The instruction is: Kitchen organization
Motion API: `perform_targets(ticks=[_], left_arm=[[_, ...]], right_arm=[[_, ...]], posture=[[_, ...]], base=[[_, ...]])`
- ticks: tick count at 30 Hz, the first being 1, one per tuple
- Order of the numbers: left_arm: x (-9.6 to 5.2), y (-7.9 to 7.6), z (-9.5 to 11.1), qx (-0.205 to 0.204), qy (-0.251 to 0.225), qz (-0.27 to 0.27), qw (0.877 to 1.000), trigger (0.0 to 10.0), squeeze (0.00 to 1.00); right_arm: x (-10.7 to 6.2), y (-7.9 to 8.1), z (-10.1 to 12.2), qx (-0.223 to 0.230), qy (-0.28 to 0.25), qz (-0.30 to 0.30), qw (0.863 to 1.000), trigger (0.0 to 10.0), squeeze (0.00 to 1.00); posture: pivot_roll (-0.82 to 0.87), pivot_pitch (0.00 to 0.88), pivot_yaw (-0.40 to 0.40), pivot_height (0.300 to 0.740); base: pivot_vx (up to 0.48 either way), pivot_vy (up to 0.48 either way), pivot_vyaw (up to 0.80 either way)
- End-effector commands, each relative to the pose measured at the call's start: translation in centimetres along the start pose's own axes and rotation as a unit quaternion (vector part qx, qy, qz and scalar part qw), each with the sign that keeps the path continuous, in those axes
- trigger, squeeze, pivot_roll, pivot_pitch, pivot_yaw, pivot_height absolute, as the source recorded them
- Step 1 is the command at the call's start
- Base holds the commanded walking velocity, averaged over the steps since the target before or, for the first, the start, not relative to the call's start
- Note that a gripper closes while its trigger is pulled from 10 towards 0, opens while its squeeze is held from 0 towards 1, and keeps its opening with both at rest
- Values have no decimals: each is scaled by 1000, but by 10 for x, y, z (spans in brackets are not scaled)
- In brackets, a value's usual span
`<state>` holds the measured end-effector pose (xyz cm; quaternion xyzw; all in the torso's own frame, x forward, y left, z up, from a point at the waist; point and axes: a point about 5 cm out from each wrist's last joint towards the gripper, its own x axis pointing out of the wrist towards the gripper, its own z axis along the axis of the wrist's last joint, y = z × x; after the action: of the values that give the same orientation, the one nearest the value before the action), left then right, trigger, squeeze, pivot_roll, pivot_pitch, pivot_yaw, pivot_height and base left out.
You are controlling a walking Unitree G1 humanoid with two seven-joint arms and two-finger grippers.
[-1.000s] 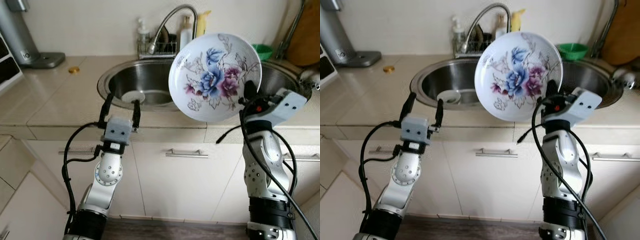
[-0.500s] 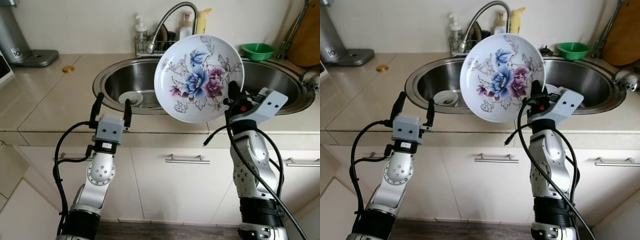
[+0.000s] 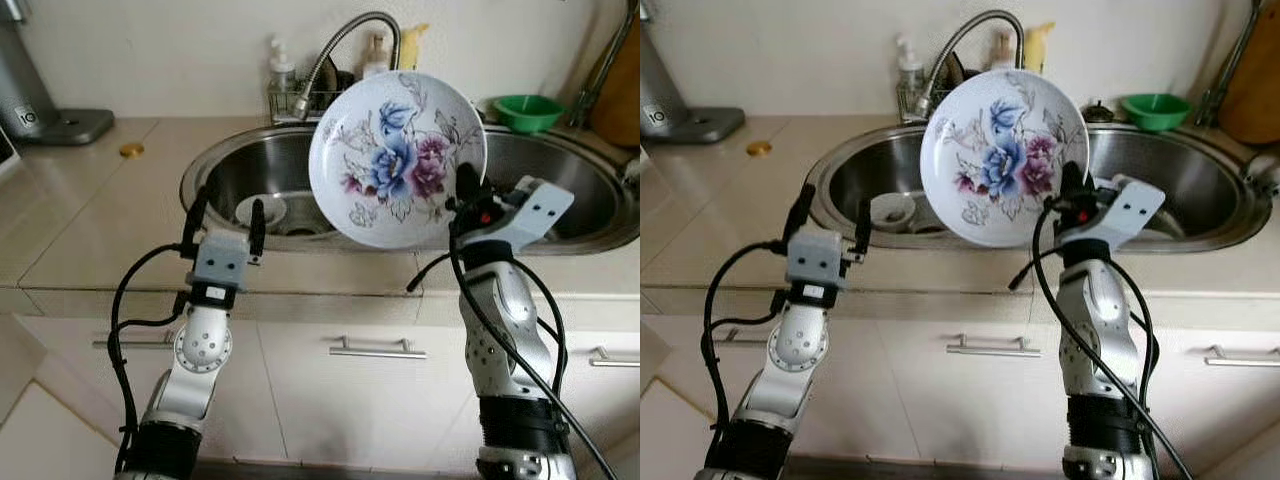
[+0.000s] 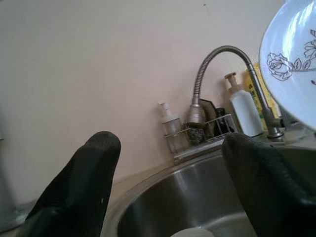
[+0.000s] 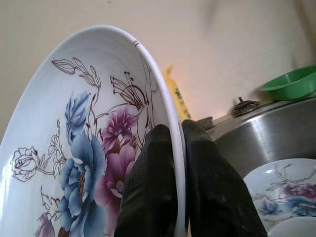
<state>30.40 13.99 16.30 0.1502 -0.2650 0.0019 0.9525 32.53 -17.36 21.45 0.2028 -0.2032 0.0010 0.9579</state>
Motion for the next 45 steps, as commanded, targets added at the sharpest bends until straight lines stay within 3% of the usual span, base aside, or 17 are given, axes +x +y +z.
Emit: perform_targets(ticks=[1,10,20,27,31,35,41,45], left_arm=[[2,-1,3,-1,-5,-4,1000,10000,0],[2,-1,3,-1,-4,-6,1000,10000,0],[2,-3,2,-5,-3,-11,1000,10000,0],[2,-7,3,-7,-5,-15,1000,10000,0],[2,-7,2,-6,-4,-19,1000,10000,0],[0,-6,1,-4,-2,-20,1000,10000,0],[0,-8,1,-6,0,-25,1000,10000,0],[0,-10,0,-7,1,-27,1000,10000,0]], right_arm=[[3,1,9,0,-21,0,1000,0,0],[4,-4,9,-6,-22,-16,1000,0,0],[17,-43,15,-71,3,-95,993,0,0],[25,-61,16,-86,20,-141,986,0,0],[29,-76,21,-129,18,-172,976,0,0],[29,-94,32,-206,12,-199,958,0,0],[30,-103,33,-230,24,-207,950,0,0],[30,-103,18,-254,74,-186,946,0,0]], posture=[[35,0,27,740],[35,0,25,740],[34,0,25,740],[35,0,22,740],[42,0,19,740],[46,0,17,740],[40,0,20,740],[39,0,21,740]], base=[[311,0,0],[311,0,0],[177,0,0],[0,0,0],[0,0,0],[0,0,0],[0,0,0],[0,0,0]])
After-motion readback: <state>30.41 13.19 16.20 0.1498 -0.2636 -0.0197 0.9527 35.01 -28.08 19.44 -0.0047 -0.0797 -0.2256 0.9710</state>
